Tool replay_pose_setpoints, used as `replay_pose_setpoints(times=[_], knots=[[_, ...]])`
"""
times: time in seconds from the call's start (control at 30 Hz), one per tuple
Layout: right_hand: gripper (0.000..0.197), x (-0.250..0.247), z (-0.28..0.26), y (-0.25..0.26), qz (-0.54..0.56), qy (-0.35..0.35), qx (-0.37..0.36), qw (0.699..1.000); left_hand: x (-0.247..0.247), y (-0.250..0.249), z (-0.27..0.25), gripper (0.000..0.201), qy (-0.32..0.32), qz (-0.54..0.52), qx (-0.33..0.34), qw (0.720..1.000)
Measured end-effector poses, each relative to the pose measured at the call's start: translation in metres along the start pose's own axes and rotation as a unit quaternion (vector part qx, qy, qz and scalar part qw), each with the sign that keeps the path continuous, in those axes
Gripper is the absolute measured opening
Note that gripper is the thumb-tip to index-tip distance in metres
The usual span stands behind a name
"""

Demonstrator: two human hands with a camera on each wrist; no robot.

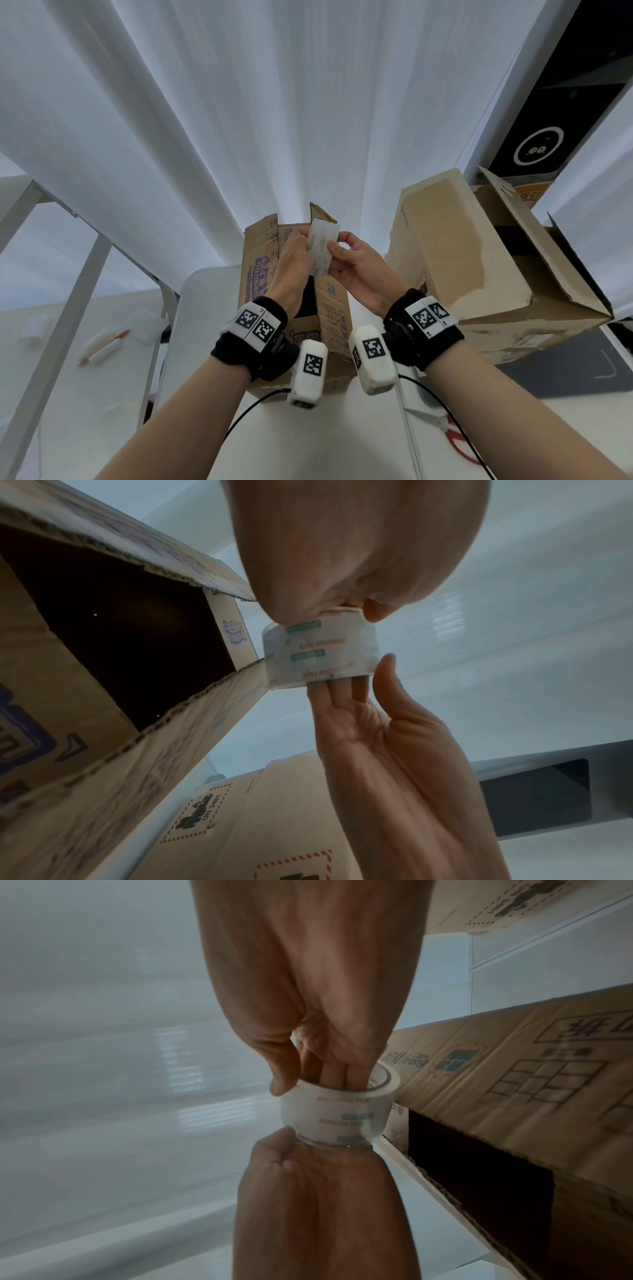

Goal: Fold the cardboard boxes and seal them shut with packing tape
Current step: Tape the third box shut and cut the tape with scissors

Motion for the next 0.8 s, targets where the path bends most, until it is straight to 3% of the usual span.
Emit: replay_pose_setpoints(times=[0.23,0.37,0.43,0.47,0.53,0.6,0.67,0.8], knots=[[0.024,-0.003,0.002,0.001,0.001,-0.004,-0.001,1.0,0.0,0.0,0.001,0.023,0.023,0.011,0.01,1.0],[0.018,-0.003,0.007,0.01,-0.003,-0.001,-0.008,1.0,0.001,-0.003,0.005,0.034,0.045,0.043,0.01,0.998],[0.016,-0.004,0.01,0.015,0.006,-0.005,-0.015,1.0,0.001,-0.01,0.005,0.036,0.041,0.068,0.04,0.996],[0.014,-0.005,0.012,0.017,0.011,-0.009,-0.02,1.0,-0.001,-0.018,0.004,0.034,0.018,0.102,0.087,0.991],[0.013,-0.008,0.016,0.022,0.015,-0.018,-0.029,0.999,-0.004,-0.04,-0.005,0.037,-0.044,0.206,0.229,0.95],[0.012,-0.013,0.018,0.023,0.005,-0.024,-0.033,0.999,0.0,-0.053,-0.012,0.036,-0.068,0.316,0.334,0.885],[0.009,-0.015,0.018,0.023,-0.015,-0.023,-0.032,0.999,0.0,-0.057,-0.009,0.026,-0.074,0.39,0.364,0.843],[0.01,-0.017,0.018,0.017,-0.041,-0.024,-0.032,0.998,-0.009,-0.062,0.003,0.018,-0.125,0.467,0.353,0.801]])
Point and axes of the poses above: each hand's wrist, its own z-axis towards the middle knuckle, its own x-axis out of the palm, y = z × x, the point moved 7 cm from there along z, towards the middle knuckle, and after that the axes turned 13 degrees about -x, right-handed, at the moved point
